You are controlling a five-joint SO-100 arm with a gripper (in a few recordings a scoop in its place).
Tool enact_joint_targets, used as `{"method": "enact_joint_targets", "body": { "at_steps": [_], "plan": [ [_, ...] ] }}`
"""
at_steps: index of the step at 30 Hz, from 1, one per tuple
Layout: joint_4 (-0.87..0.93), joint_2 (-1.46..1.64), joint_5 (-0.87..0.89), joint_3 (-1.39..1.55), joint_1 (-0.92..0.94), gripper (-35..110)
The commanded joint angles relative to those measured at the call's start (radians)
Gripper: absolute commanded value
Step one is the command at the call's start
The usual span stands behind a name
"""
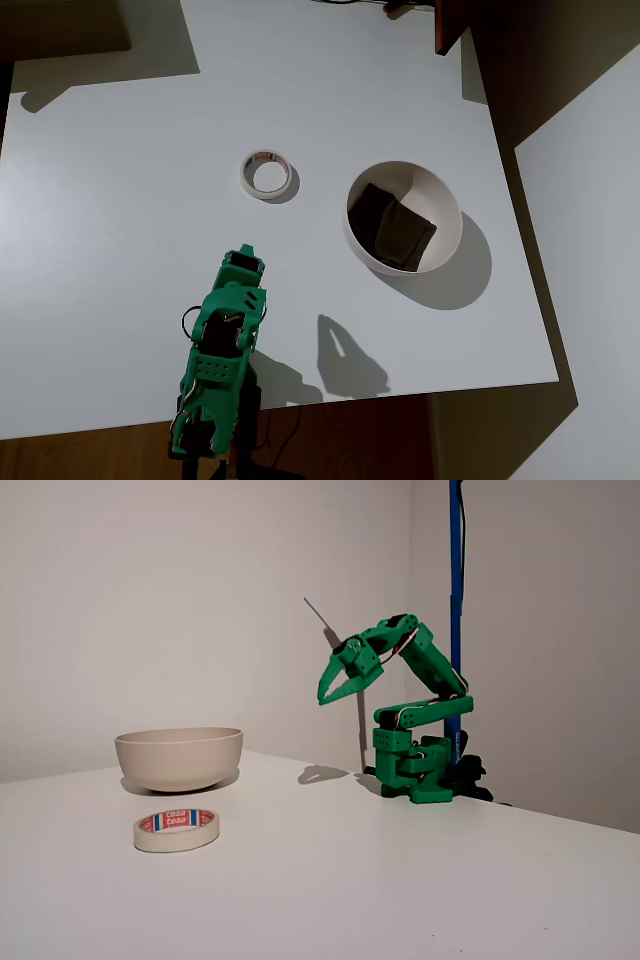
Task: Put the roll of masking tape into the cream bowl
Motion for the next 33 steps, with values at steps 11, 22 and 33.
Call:
{"method": "enact_joint_targets", "body": {
  "at_steps": [11, 22, 33],
  "plan": [
    [0.178, -0.68, -0.035, -0.716, -0.048, -8],
    [0.341, -1.358, -0.092, -1.269, 0.058, -8],
    [0.397, -1.7, -0.107, -1.637, 0.015, -8]
  ]
}}
